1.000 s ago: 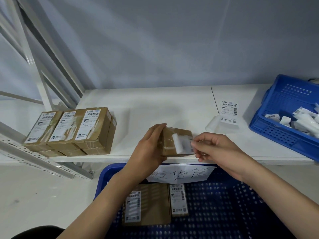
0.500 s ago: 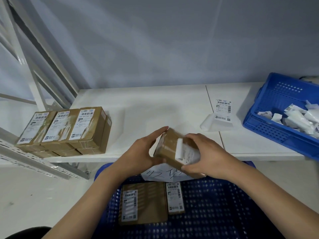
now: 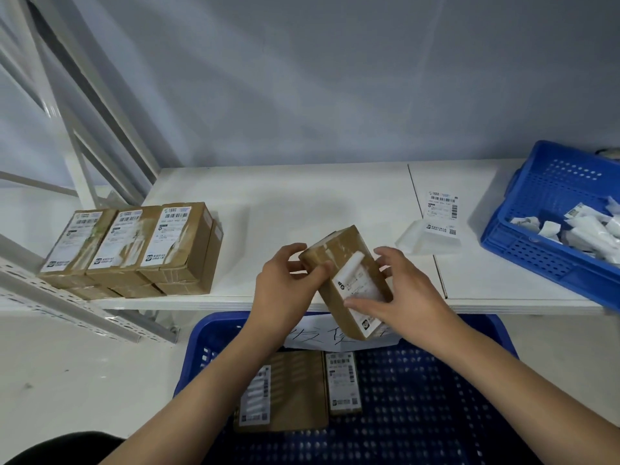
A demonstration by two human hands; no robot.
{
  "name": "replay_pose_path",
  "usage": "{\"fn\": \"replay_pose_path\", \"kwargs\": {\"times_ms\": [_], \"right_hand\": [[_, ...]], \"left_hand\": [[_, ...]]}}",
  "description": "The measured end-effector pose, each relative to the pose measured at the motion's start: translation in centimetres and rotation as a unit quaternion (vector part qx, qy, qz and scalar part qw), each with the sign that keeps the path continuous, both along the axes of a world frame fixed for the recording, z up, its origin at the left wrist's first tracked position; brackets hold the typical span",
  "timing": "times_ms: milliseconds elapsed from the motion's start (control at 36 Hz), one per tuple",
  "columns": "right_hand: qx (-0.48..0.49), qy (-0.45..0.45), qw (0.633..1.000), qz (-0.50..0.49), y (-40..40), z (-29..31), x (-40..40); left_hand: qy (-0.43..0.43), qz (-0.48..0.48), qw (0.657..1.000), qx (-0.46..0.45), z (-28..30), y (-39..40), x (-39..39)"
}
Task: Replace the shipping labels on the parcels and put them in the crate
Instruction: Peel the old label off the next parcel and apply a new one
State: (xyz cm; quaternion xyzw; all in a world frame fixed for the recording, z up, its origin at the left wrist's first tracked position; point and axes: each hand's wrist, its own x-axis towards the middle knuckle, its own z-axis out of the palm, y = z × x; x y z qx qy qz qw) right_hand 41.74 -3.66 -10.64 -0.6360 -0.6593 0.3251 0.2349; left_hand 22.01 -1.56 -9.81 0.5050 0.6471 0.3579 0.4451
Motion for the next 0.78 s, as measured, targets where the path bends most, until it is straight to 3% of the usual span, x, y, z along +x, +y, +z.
{"fn": "replay_pose_path", "kwargs": {"times_ms": [278,472,778], "right_hand": [[0.253,-0.008,0.963,0.088,0.4,-1.3,0.8],[0.316,-0.053,0.941,0.112,0.6,-1.9,0.6],[0.32,-0.059,0.938,0.121,0.5,-1.7,0.3]], "left_hand": [[0.067,-0.043,0.996,0.037,0.2,-0.2,-0.2],[0.054,-0.046,0.997,0.034,0.4,-0.4,0.1],[0.061,-0.042,0.997,0.017,0.2,-0.4,0.4]]}}
